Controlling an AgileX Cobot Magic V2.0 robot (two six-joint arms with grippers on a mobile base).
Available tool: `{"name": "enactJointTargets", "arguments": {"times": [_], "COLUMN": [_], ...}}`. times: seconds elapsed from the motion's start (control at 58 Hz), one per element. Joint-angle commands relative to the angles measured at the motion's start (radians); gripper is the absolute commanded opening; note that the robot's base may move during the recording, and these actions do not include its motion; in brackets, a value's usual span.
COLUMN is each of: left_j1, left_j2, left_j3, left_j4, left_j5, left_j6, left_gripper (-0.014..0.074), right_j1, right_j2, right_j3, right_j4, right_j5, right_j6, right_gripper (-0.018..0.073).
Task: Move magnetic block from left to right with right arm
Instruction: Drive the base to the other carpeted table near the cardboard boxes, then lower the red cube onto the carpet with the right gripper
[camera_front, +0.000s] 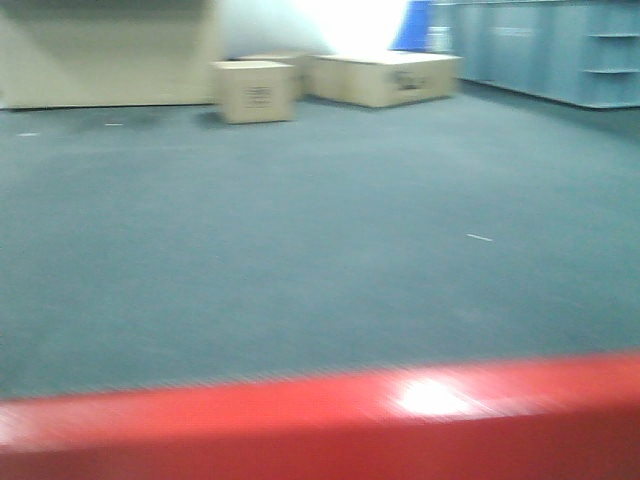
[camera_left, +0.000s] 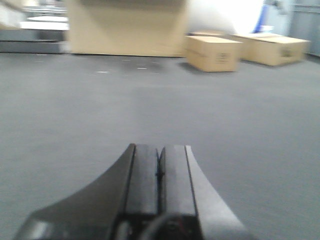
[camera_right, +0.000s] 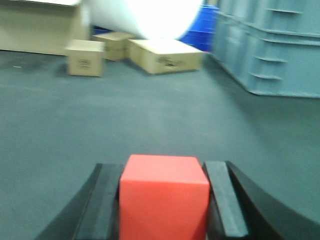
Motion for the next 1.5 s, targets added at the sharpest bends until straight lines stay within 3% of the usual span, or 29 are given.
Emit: {"name": "enactJointTargets", "arguments": {"times": [0.0, 1.309, 1.482], "left_j1": [-0.005, -0.005, -0.005], "left_j2": [-0.006, -0.006, -0.006], "left_j3": [0.008, 0.008, 0.008], "left_j4": [-0.005, -0.005, -0.005], "left_j5": [-0.083, -0.083, -0.083], "left_j6": [-0.006, -0.006, -0.006], "left_gripper": [-0.0126, -0.0126, -0.0126], "right_j1": [-0.004, -0.004, -0.004], "right_j2": [0.018, 0.018, 0.107], "right_j3": [-0.025, -0.025, -0.058], "right_j4": [-0.009, -0.001, 0.028], "right_j5": [-0.092, -0.11, -0.114], "right_j6": [-0.005, -0.005, -0.007], "right_gripper": [0.016, 0.016, 0.016]}}
